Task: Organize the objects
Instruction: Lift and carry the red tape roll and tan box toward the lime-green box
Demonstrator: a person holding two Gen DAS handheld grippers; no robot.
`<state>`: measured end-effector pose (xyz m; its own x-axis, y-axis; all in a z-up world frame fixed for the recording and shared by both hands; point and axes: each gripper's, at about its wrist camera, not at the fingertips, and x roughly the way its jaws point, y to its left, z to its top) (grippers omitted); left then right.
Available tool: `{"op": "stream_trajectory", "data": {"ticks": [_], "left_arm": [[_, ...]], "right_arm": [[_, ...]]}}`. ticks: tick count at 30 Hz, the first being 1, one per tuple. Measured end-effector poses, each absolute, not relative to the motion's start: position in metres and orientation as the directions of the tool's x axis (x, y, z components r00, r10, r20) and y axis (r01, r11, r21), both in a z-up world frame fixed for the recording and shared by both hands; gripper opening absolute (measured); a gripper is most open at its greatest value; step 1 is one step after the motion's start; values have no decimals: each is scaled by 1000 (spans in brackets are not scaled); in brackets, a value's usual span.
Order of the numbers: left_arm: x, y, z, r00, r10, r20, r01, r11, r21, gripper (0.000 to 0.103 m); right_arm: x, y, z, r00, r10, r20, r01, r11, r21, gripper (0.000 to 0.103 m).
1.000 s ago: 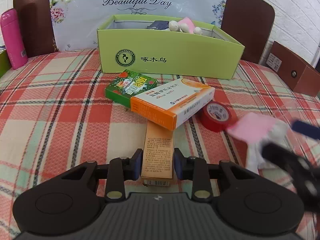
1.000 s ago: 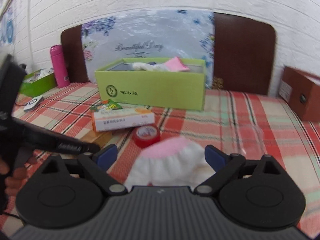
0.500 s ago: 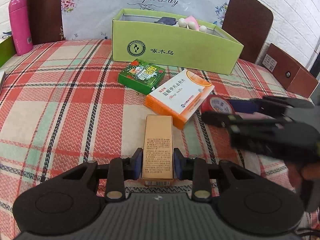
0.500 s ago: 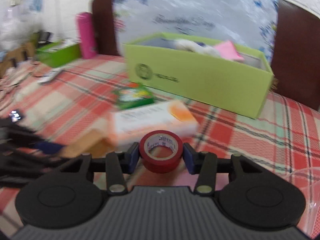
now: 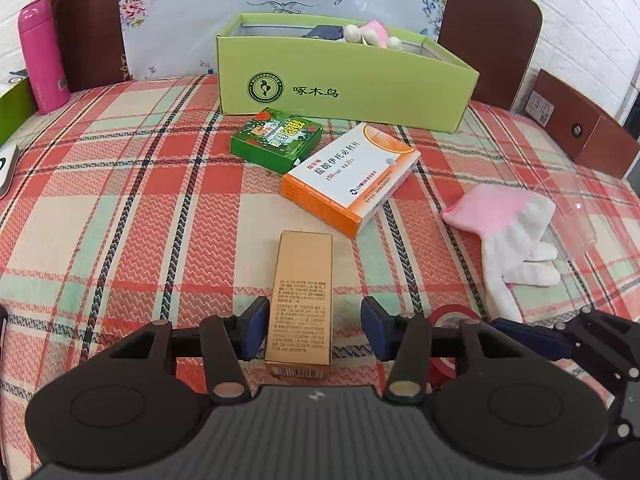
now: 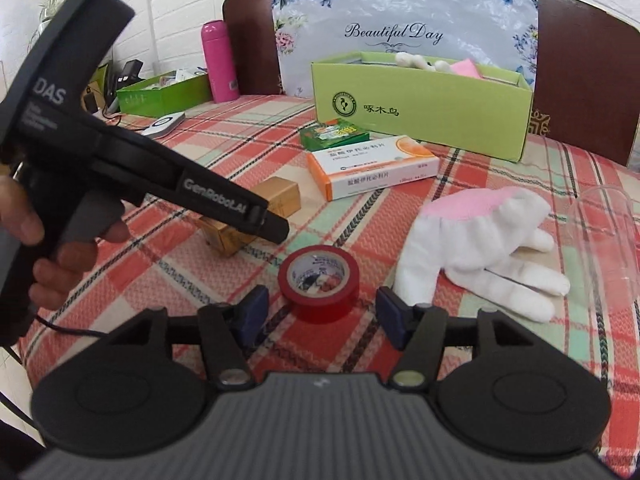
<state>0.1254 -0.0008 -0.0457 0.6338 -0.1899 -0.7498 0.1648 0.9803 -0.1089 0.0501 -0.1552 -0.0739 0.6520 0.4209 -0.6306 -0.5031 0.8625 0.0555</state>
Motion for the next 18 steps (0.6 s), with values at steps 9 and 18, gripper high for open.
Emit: {"op": "stream_trajectory", "data": {"ticks": [9,18], "left_arm": [[128,-3,-47,643,-172,-746,148,984,-99,51],[128,-1,-47,646,-176,-742,150,983,-103,46]], "right_arm": [[54,-145,-76,652,422,-630,-505,861,54,57],[60,-141,-79,652,405,-641,-492,869,49,53]]}}
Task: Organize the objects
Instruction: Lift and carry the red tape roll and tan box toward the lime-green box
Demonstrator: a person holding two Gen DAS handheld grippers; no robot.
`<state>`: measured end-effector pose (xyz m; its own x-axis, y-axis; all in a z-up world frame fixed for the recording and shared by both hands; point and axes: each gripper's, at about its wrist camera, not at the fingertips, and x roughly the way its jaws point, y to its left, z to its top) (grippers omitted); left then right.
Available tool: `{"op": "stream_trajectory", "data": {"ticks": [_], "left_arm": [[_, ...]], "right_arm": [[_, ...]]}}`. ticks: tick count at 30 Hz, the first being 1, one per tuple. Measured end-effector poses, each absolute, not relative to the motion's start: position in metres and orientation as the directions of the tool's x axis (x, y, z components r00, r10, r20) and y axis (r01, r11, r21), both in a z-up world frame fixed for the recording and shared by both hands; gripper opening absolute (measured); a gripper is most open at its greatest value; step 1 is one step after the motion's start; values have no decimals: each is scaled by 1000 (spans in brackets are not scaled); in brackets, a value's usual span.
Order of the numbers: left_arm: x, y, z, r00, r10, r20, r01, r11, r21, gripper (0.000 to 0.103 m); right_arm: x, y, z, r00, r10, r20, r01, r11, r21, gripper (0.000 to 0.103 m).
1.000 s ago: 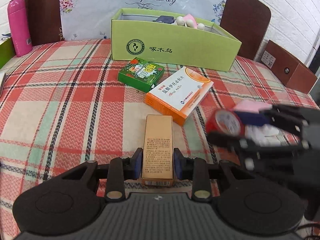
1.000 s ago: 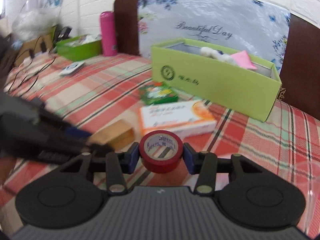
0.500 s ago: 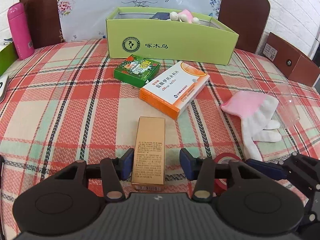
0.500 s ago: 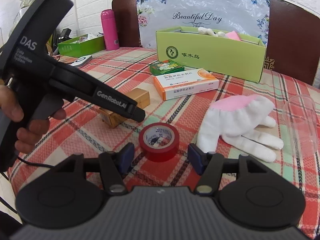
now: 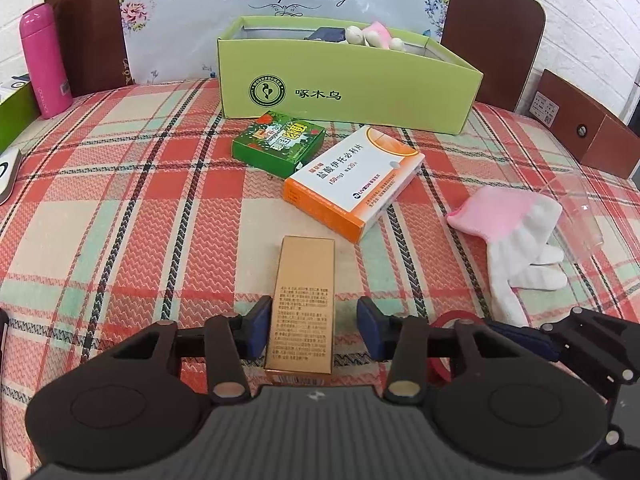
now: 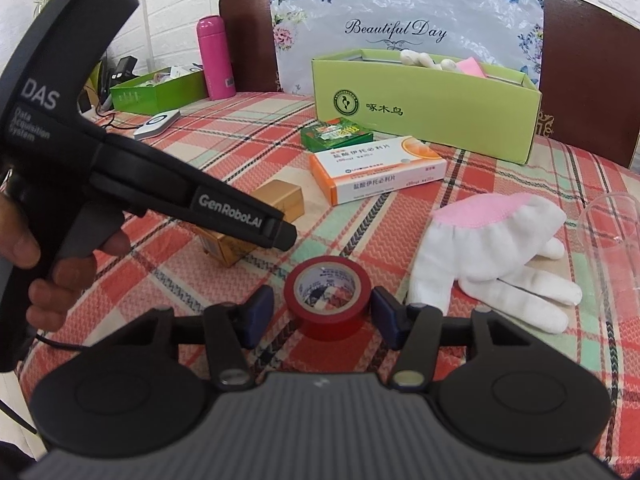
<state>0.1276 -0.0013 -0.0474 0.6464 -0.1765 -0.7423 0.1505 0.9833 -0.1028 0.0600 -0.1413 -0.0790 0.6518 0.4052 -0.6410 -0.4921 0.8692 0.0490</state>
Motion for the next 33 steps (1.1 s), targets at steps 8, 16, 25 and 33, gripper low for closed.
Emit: {"op": "stream_trajectory", "data": {"ticks": [8,16,25,33], "left_arm": [[126,10,-46,650,-199,-733,144,980,-139,33],[126,17,7,726,-303,-618,232,953,-196,33],[219,16,78,839,-266,-475,241,964,-115,33],[322,5,64,796,-235,-557,228,970,-84,33]], "right_arm": [[62,-143,-80,652,400,-644,-484,874,53,46],[76,-157,-43,686,450,-572,-491,866,93,46],[163,-181,11,808,382,-448,-403,914,52,46],[261,-201,16,860,246,-447,-268,963,15,46]]}}
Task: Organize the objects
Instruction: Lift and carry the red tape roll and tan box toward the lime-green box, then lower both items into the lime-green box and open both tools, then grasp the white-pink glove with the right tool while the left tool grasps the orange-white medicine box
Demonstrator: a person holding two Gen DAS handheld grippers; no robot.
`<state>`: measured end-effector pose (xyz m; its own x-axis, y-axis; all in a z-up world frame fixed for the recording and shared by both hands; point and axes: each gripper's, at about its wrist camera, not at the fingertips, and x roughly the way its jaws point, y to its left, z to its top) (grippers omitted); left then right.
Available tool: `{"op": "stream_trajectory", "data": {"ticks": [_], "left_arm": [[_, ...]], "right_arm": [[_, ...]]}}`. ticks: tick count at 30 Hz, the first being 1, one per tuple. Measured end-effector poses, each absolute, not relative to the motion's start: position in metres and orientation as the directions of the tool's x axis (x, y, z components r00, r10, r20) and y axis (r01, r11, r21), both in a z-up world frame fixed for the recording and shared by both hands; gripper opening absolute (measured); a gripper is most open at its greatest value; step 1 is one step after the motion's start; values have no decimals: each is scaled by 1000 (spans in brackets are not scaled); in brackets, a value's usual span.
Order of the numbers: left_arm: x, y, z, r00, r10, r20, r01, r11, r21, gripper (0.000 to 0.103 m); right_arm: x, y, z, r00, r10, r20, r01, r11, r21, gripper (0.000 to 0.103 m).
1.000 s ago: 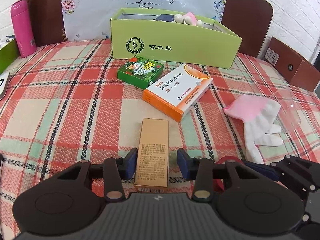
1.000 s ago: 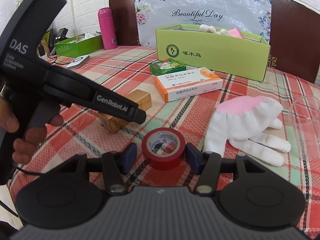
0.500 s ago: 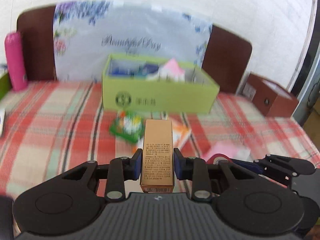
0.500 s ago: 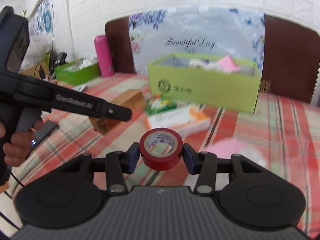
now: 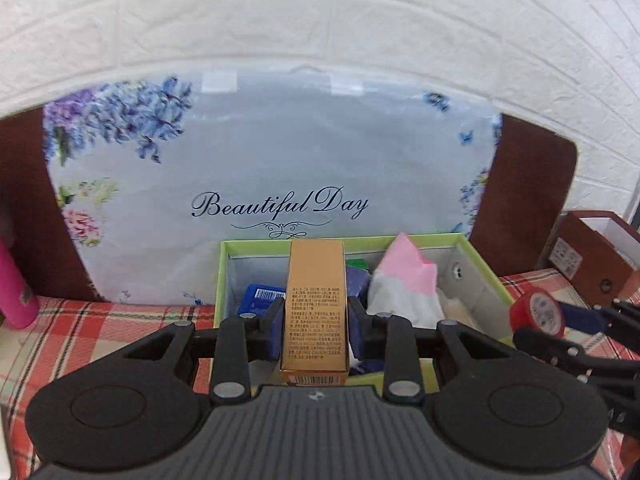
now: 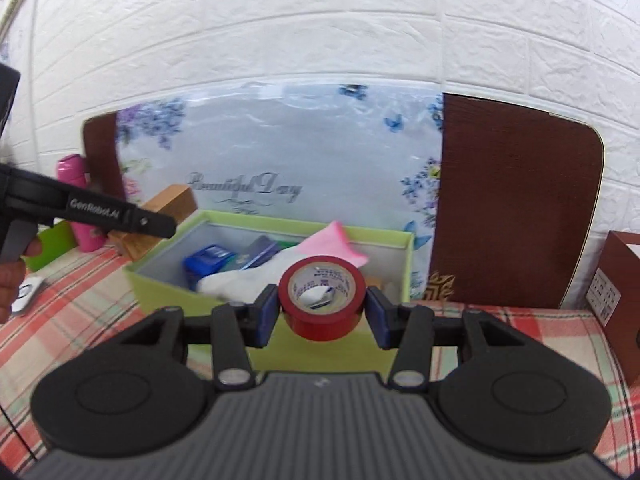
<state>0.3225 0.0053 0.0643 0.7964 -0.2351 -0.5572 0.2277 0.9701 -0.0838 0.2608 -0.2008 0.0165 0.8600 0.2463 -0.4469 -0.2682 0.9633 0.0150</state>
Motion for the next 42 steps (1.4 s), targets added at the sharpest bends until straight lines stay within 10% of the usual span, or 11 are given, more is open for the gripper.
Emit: {"op": "stream_trajectory", "data": {"ticks": [7,10,16,30,42], "left_arm": [[356,4,40,801,-194,-567,201,978,-51,36],[352,8,36,821,-146,-551,155,987,-31,84],[320,21,41,838,-158,-522,129,987,-93,84],[220,-11,92,872,-106,-478,90,994,-55,89],[158,-22,51,819,-97,-565,68,995,-72,89]], "right_arm": [[310,-199,-5,843,232,-485,-255,967,20,48],[314,-195,-17,844,218,-490,-250,968,1,70],[283,-200,-12,880,223,-418,-249,969,-6,103],[184,-209,51,917,255,-307,-251,967,52,103],[108,-221,5,873,262,-411,-239,965,108,103]]}}
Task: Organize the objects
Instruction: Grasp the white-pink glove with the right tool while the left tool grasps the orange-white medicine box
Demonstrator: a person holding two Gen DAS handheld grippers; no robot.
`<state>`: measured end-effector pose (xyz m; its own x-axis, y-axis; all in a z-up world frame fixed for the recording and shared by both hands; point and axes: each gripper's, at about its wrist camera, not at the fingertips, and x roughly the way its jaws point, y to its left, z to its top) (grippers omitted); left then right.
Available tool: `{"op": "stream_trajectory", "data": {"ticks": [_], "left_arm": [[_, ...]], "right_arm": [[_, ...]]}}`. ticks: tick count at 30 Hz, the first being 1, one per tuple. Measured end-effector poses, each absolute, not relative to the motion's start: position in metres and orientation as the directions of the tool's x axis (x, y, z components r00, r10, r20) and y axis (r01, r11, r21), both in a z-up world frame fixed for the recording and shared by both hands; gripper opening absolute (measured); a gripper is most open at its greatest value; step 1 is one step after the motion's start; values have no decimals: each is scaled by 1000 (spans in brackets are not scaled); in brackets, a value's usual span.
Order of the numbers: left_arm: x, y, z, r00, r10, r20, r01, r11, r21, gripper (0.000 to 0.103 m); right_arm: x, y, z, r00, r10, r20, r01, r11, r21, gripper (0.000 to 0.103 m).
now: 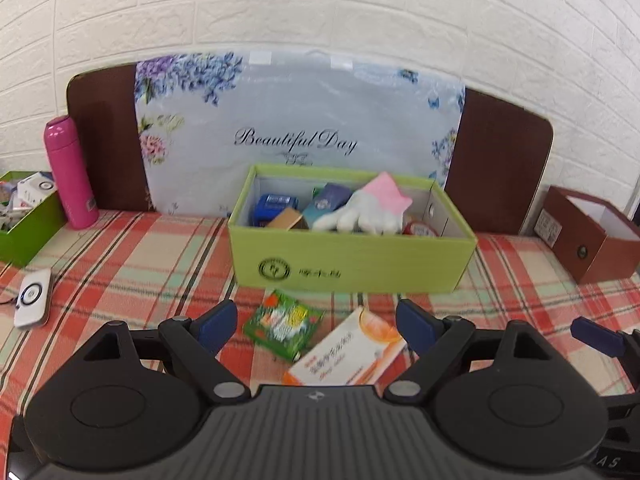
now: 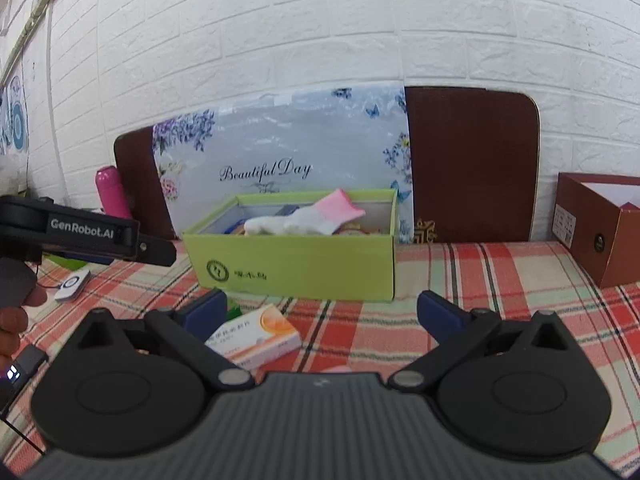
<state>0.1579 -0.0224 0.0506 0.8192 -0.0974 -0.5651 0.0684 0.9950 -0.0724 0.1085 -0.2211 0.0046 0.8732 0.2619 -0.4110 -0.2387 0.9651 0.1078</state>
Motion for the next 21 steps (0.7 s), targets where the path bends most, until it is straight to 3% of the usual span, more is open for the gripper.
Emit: {"op": "stream_trajectory", "data": {"ticks": [15,21], "left_arm": [[135,-19,2,736,-61,-674,19,997,-70,89],[127,-15,-14,695,-134,-707,62,990,-127,89]], "right_arm": [[62,-237,-51,823,262,-503,-200,964,175,103],[55,-232,-67,781,299,-549,-253,954,160,103]]}}
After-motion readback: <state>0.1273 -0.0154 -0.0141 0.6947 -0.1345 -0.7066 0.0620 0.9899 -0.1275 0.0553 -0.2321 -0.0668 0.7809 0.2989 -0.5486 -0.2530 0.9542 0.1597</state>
